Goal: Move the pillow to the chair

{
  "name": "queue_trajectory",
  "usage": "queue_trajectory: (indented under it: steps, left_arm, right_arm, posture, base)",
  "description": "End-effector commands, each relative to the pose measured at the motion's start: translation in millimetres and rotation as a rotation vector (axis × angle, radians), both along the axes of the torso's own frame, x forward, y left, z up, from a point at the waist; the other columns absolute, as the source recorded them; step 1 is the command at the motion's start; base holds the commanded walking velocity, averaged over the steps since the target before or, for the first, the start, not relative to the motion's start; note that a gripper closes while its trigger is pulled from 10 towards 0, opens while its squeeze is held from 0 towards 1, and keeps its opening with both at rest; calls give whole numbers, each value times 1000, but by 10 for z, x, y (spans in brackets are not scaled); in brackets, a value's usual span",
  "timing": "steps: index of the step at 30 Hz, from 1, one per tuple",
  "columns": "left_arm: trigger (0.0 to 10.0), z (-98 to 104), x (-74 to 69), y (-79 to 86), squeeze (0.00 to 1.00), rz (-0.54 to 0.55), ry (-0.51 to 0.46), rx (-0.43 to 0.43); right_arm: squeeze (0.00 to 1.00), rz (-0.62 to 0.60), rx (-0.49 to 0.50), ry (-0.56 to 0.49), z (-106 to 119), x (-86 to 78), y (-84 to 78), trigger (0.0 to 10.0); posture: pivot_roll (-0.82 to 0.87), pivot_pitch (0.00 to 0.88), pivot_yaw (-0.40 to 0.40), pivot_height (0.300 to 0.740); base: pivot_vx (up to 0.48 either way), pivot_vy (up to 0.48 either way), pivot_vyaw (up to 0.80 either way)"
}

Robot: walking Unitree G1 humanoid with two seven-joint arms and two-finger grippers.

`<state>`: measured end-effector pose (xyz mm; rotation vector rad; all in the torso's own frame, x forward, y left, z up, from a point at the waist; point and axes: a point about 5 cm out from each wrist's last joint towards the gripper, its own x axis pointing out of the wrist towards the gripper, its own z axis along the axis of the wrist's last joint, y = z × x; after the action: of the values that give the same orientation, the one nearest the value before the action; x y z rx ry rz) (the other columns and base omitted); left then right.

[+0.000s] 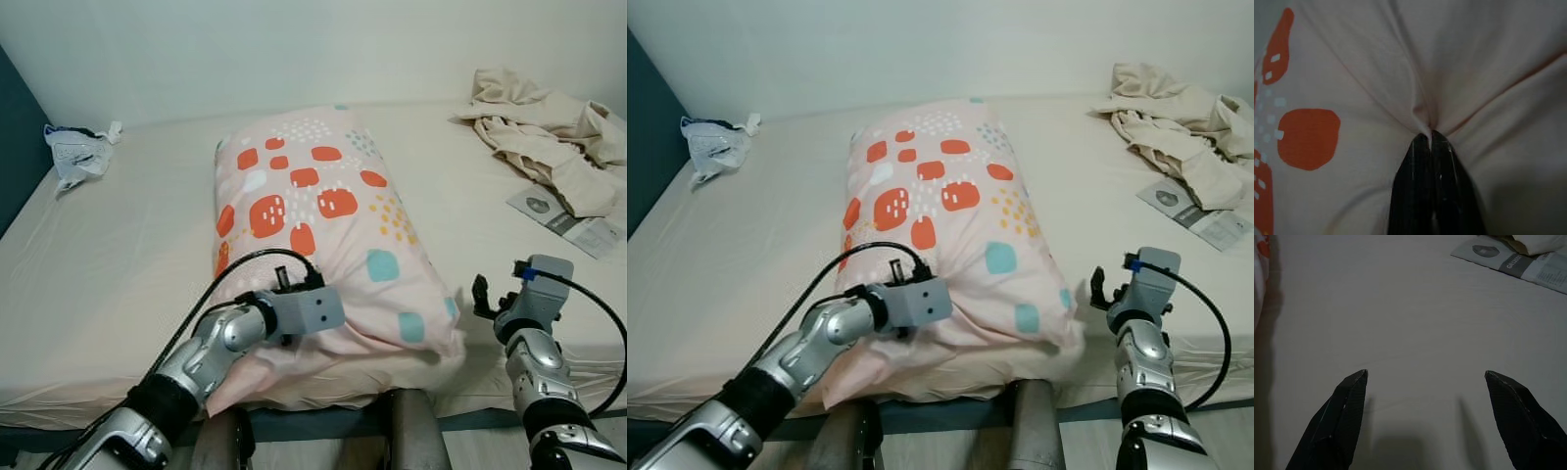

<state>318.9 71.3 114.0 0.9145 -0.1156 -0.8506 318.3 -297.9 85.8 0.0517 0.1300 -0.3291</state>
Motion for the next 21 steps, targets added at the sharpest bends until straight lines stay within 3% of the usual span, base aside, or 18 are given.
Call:
queue_trajectory:
  steps: [1,4,6,7,8,10,11,13,14,17,18,21]
  left_arm:
    - [0,-179,-57,190,0,6,91,69]
    - [0,-235,-145,258,0,-81,168,131]
    - [0,-306,-272,367,0,-192,273,212]
    - [0,-314,-294,651,0,-196,330,306]
    - [0,-306,-287,746,0,-184,340,335]
    - [0,-244,-184,1024,0,-102,300,437]
    - [0,-173,-108,1250,0,-32,282,498]
    - [0,-67,-21,1482,0,50,253,548]
    - [0,-67,-21,1482,0,50,253,548]
    - [0,140,106,1769,0,185,184,595]
    - [0,140,106,1769,0,185,184,595]
    - [0,361,234,1913,0,317,69,583]
  right_arm:
    - [0,-5,13,15,-67,-27,20,10000]
    - [0,-8,12,14,-68,-33,12,10000]
    - [0,-12,12,14,-69,-39,2,10000]
    - [0,-16,12,12,-71,-47,-6,10000]
    - [0,-18,12,11,-71,-49,-9,10000]
    - [0,-23,14,11,-73,-54,-16,10000]
    - [0,-25,15,12,-78,-56,-14,10000]
    - [0,-25,16,13,-84,-58,-9,10000]
    - [0,-25,16,13,-84,-58,-9,10000]
    - [0,-23,21,16,-96,-54,10,10000]
    - [0,-23,21,16,-96,-54,10,10000]
    - [0,-17,24,17,-102,-38,45,10000]
  posture:
    - [62,130,46,581]
    - [62,126,48,581]
    - [61,124,49,581]
    - [61,122,52,581]
    - [61,122,52,581]
    - [63,121,53,581]
    - [67,122,52,581]
    - [67,122,52,581]
    - [67,122,52,581]
    - [79,128,47,581]
    - [79,128,47,581]
    - [81,129,46,581]
  base:
    - [0,0,0]
    - [0,0,0]
    - [0,0,0]
    - [0,0,0]
    - [0,0,0]
    - [0,0,0]
    - [0,0,0]
    - [0,0,0]
    - [0,0,0]
    - [0,0,0]
    - [0,0,0]
    - [0,0,0]
